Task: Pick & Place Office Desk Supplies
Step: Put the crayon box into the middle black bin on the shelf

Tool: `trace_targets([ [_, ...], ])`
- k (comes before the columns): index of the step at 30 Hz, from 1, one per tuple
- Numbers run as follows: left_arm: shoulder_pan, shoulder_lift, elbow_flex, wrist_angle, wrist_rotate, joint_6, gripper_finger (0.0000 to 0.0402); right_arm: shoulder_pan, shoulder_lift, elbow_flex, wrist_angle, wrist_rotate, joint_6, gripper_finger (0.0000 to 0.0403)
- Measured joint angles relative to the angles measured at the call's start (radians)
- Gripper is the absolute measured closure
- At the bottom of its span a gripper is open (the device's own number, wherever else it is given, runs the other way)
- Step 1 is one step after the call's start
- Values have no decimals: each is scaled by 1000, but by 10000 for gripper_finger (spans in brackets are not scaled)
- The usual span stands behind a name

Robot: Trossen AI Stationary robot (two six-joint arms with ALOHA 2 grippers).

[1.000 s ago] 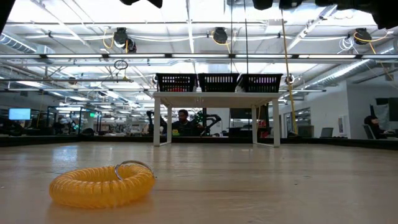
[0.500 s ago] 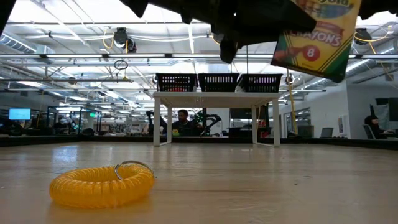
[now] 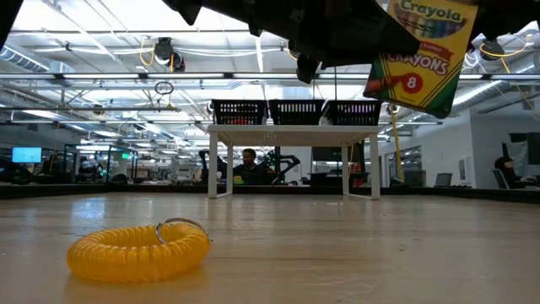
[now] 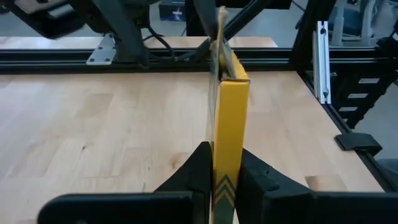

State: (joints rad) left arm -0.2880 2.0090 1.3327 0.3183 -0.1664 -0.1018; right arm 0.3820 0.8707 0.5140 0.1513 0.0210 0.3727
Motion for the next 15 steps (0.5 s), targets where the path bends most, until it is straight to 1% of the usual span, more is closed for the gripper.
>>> trace_targets([
  [3,1,0,0,0,2,3,367,-1,0,0,2,-47,9,237],
  [9,2,0,0,-3,9,0,365,0,-9,0,17,-55,9,238],
  [15,1,0,0,-2,8,-9,358,4,-9,0,48,-139,9,238],
])
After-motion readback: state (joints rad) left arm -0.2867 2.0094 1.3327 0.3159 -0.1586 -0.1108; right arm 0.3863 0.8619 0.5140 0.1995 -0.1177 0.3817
